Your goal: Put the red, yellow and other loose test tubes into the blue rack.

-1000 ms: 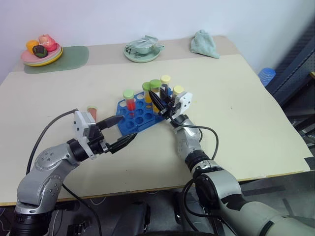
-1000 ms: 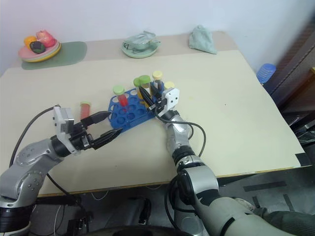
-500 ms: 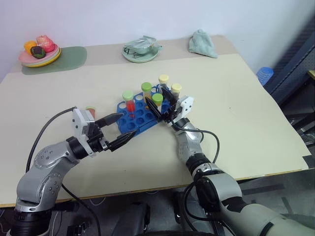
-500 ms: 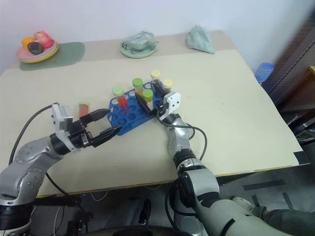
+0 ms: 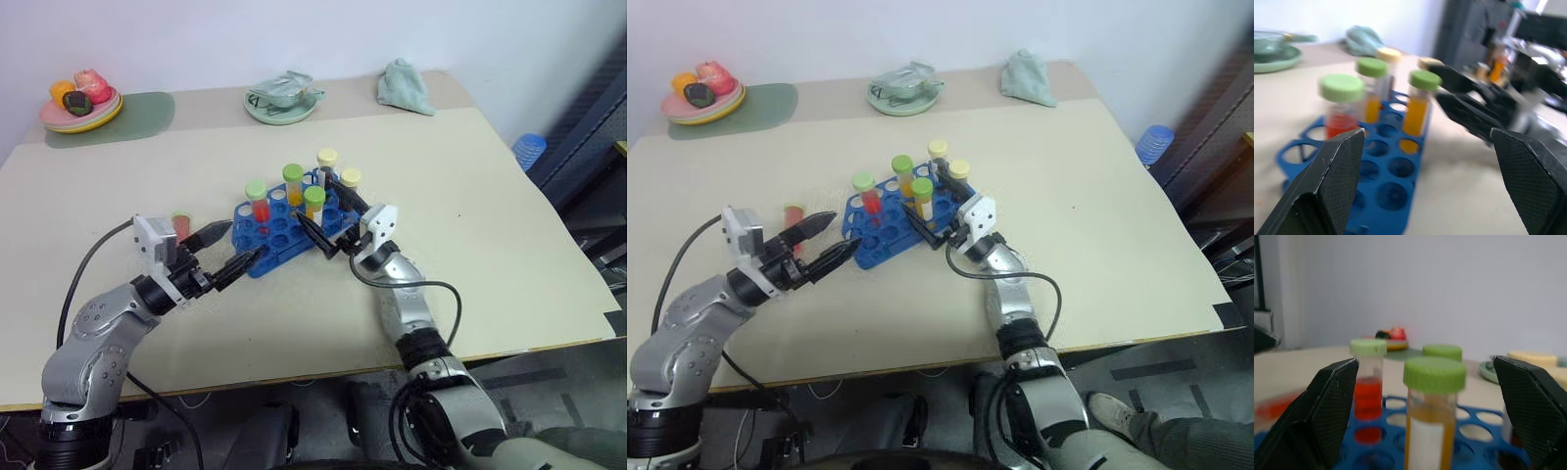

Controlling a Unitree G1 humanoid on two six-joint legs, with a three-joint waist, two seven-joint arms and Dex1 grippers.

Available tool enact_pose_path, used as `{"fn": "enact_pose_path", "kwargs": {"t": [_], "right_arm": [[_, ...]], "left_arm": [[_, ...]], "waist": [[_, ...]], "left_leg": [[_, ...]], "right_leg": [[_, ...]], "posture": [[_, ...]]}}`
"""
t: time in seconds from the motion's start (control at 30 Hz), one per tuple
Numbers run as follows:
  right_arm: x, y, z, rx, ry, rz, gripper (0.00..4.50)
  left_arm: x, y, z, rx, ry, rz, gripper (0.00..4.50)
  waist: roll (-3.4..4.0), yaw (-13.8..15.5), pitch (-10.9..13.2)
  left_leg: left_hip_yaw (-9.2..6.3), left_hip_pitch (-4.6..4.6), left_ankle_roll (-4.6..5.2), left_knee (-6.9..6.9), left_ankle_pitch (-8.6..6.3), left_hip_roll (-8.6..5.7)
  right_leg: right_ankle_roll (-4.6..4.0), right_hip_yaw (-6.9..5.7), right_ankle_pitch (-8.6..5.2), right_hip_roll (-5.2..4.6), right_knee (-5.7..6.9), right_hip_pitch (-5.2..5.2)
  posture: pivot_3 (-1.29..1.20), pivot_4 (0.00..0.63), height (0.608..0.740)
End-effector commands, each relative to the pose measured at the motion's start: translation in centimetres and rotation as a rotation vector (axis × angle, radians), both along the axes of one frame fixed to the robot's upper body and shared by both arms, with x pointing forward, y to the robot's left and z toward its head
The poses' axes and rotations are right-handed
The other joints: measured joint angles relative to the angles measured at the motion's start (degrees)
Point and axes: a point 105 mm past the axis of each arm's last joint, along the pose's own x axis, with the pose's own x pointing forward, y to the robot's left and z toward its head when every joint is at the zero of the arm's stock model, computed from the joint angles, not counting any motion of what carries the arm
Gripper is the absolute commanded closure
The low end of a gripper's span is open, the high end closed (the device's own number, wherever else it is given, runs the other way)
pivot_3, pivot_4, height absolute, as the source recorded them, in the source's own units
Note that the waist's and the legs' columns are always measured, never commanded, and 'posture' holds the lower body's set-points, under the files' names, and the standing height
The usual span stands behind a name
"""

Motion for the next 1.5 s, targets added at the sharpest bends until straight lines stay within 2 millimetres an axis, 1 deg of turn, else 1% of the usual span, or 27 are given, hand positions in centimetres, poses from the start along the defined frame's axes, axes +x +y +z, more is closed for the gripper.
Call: {"fn": "enact_pose_path", "kwargs": {"t": [0.03, 0.17, 0.23, 0.33, 0.4, 0.47, 0.53, 0.6, 0.67, 0.8, 0.93, 1.0, 1.17, 1.23, 1.3, 1.37, 1.47, 1.5], "right_arm": [[-1.2, -2.0, 1.3, -0.093, 0.019, 0.013, 0.02], [-2.8, -5.0, 2.0, -0.230, 0.129, 0.040, 0.02], [-3.8, -6.8, 2.4, -0.339, 0.193, 0.053, 0.02], [-5.1, -8.8, 3.5, -0.485, 0.281, 0.089, 0.02], [-5.5, -9.2, 5.2, -0.522, 0.289, 0.111, 0.02], [-5.7, -8.7, 7.3, -0.519, 0.251, 0.149, 0.02], [-5.6, -8.0, 8.8, -0.510, 0.214, 0.168, 0.02], [-5.6, -7.0, 10.1, -0.508, 0.165, 0.195, 0.02], [-5.4, -6.4, 10.8, -0.502, 0.141, 0.207, 0.02], [-5.1, -5.8, 11.3, -0.513, 0.113, 0.212, 0.02], [-4.9, -5.2, 12.0, -0.525, 0.094, 0.200, 0.02], [-4.9, -5.0, 12.4, -0.522, 0.090, 0.194, 0.02], [-4.8, -5.0, 12.6, -0.521, 0.091, 0.173, 0.02], [-4.8, -5.1, 12.5, -0.521, 0.097, 0.165, 0.02], [-4.8, -5.1, 12.4, -0.521, 0.100, 0.160, 0.02], [-4.9, -5.2, 12.3, -0.520, 0.102, 0.158, 0.02], [-4.9, -5.6, 12.0, -0.521, 0.109, 0.150, 0.00], [-4.9, -5.7, 11.9, -0.522, 0.110, 0.148, 0.00]], "left_arm": [[0.6, 2.1, 1.4, -0.078, -0.030, 0.143, 0.28], [1.6, 3.8, 1.4, -0.087, 0.008, 0.308, 0.28], [2.1, 4.7, 1.4, -0.094, 0.038, 0.393, 0.28], [2.7, 5.5, 1.8, -0.112, 0.083, 0.488, 0.28], [3.6, 6.5, 0.8, -0.095, 0.226, 0.608, 0.28], [4.3, 6.7, 0.6, -0.067, 0.339, 0.658, 0.28], [5.0, 6.8, 0.0, -0.030, 0.466, 0.672, 0.28], [5.9, 6.8, 0.7, -0.051, 0.517, 0.700, 0.28], [6.6, 6.9, 0.7, -0.034, 0.598, 0.716, 0.28], [7.8, 7.3, 0.5, 0.003, 0.724, 0.772, 0.28], [9.2, 8.1, -0.1, 0.041, 0.846, 0.898, 0.28], [9.6, 8.3, -0.4, 0.056, 0.885, 0.936, 0.28], [11.2, 7.9, -1.3, 0.048, 0.930, 0.974, 0.28], [11.8, 7.3, -2.2, 0.039, 0.975, 0.966, 0.28], [12.1, 6.9, -2.9, 0.036, 1.011, 0.956, 0.28], [12.3, 7.0, -3.3, 0.037, 1.028, 0.968, 0.28], [12.3, 7.4, -3.8, 0.033, 1.065, 0.979, 1.06], [12.3, 7.4, -3.8, 0.038, 1.068, 0.978, 1.58]], "waist": [[-0.03, 0.5, 0.0], [-0.02, 1.3, 0.0], [-0.04, 1.6, 0.0], [-0.12, 1.9, 0.0], [-0.19, 1.9, 0.0], [-0.25, 1.7, 0.1], [-0.32, 1.6, 0.1], [-0.36, 1.7, 0.1], [-0.50, 1.8, 0.1], [-0.54, 2.3, 0.1], [-0.53, 2.9, 0.1], [-0.55, 2.9, 0.1], [-0.55, 2.9, 0.1], [-0.56, 2.9, 0.1], [-0.55, 2.9, 0.1], [-0.53, 2.9, 0.1], [-0.52, 2.9, 0.0], [-0.51, 2.9, 0.0]], "left_leg": [[0.00, -0.01, 0.00, 0.00, 0.00, 0.00], [0.04, -0.01, 0.01, 0.01, -0.01, 0.01], [0.03, -0.02, 0.01, 0.01, -0.01, 0.02], [0.01, -0.04, 0.09, 0.03, -0.06, 0.03], [0.01, -0.06, 0.12, 0.05, -0.08, 0.03], [0.01, -0.05, 0.12, 0.08, -0.08, 0.07], [0.01, -0.05, 0.13, 0.09, -0.08, 0.08], [0.00, -0.06, 0.08, 0.10, -0.06, 0.08], [-0.02, -0.10, 0.06, 0.13, -0.05, 0.08], [-0.04, -0.15, 0.03, 0.12, -0.09, 0.05], [-0.03, -0.18, 0.00, 0.12, -0.09, 0.04], [-0.04, -0.19, 0.00, 0.14, -0.09, 0.04], [-0.05, -0.22, -0.02, 0.11, -0.11, 0.03], [-0.04, -0.23, -0.03, 0.13, -0.11, 0.03], [-0.04, -0.24, -0.03, 0.14, -0.10, 0.03], [-0.04, -0.22, -0.03, 0.13, -0.11, 0.03], [-0.04, -0.18, -0.04, 0.13, -0.10, 0.03], [-0.04, -0.17, -0.06, 0.14, -0.09, 0.03]], "right_leg": [[0.00, 0.00, 0.00, 0.00, -0.01, 0.00], [0.00, 0.02, 0.00, -0.01, -0.05, 0.01], [0.01, 0.01, 0.00, -0.01, -0.08, 0.03], [0.02, -0.03, -0.01, -0.03, -0.18, 0.10], [0.03, -0.07, -0.01, -0.04, -0.22, 0.12], [0.03, -0.07, 0.00, -0.03, -0.19, 0.13], [0.04, -0.10, 0.00, -0.02, -0.17, 0.13], [0.04, -0.13, 0.00, -0.02, -0.16, 0.13], [0.05, -0.17, 0.00, -0.02, -0.16, 0.09], [0.04, -0.17, 0.00, -0.03, -0.19, 0.02], [0.04, -0.17, 0.00, -0.03, -0.18, -0.02], [0.04, -0.18, 0.00, -0.03, -0.18, -0.02], [0.04, -0.18, 0.00, -0.05, -0.20, -0.05], [0.04, -0.19, 0.01, -0.05, -0.19, -0.07], [0.04, -0.19, 0.01, -0.05, -0.18, -0.08], [0.04, -0.19, 0.01, -0.05, -0.16, -0.07], [0.04, -0.18, 0.01, -0.06, -0.15, -0.03], [0.04, -0.18, 0.01, -0.06, -0.12, -0.03]], "posture": [[0.00, 0.150, 0.740], [0.00, 0.150, 0.740], [0.00, 0.150, 0.740], [0.00, 0.150, 0.740], [0.00, 0.150, 0.740], [0.00, 0.150, 0.740], [0.00, 0.150, 0.740], [0.00, 0.150, 0.740], [0.00, 0.150, 0.740], [0.00, 0.150, 0.740], [0.00, 0.150, 0.740], [0.00, 0.150, 0.740], [0.00, 0.150, 0.740], [0.00, 0.150, 0.740], [0.00, 0.150, 0.740], [0.00, 0.150, 0.740], [0.00, 0.150, 0.740], [0.00, 0.150, 0.740]]}}
